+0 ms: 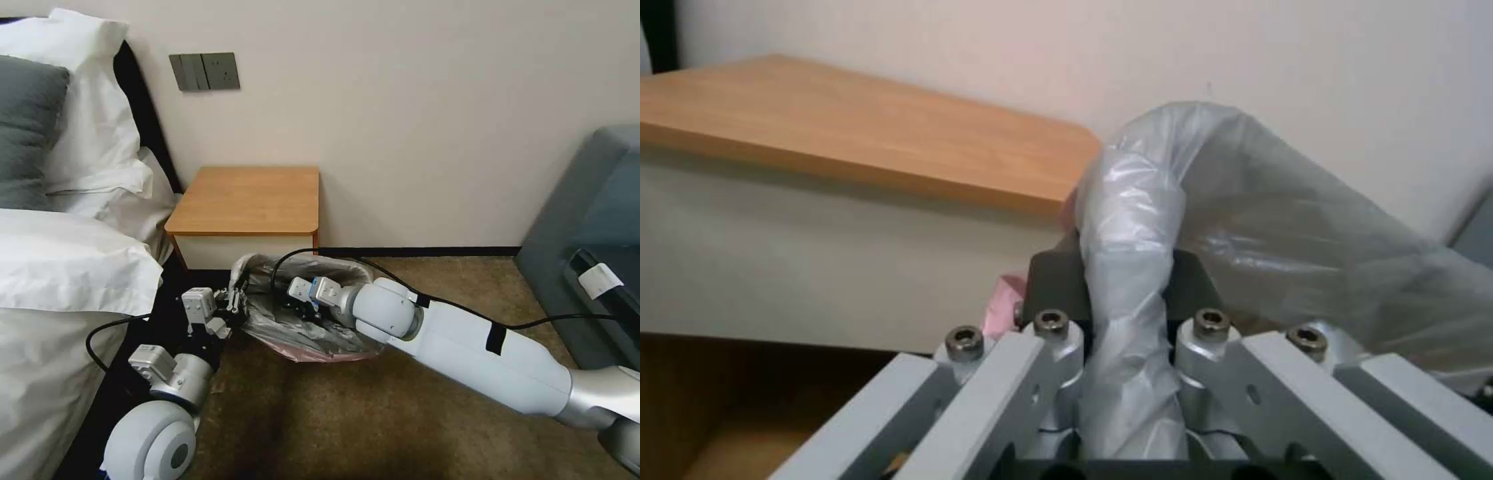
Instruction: Pick up the garbage bag from the table and place it over the trash can.
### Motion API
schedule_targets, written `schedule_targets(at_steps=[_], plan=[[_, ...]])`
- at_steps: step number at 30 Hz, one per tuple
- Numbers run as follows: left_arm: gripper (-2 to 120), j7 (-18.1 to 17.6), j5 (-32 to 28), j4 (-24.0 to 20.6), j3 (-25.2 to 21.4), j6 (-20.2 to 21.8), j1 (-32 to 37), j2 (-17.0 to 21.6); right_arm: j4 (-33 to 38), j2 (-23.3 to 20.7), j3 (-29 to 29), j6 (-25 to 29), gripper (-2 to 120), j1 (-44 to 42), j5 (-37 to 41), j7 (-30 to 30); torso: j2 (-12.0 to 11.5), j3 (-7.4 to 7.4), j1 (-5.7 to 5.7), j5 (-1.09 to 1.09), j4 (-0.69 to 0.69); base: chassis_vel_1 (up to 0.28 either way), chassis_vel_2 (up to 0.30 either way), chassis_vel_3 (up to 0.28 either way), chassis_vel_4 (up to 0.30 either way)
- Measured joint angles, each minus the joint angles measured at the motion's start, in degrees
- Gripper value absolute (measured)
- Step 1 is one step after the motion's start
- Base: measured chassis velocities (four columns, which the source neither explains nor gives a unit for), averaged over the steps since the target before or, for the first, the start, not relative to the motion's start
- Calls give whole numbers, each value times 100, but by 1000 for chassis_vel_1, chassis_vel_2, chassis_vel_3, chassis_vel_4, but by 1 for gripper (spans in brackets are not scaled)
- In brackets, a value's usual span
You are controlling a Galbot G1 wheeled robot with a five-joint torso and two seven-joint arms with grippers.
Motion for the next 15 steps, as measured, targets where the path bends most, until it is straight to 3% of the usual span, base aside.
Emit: schedule_targets(at_steps=[15], plan=[[8,91,37,-28,39,1,-5,-20,-256,151,-202,0,0,108,-577,-369,0,0,0,0,0,0,0,0,0]])
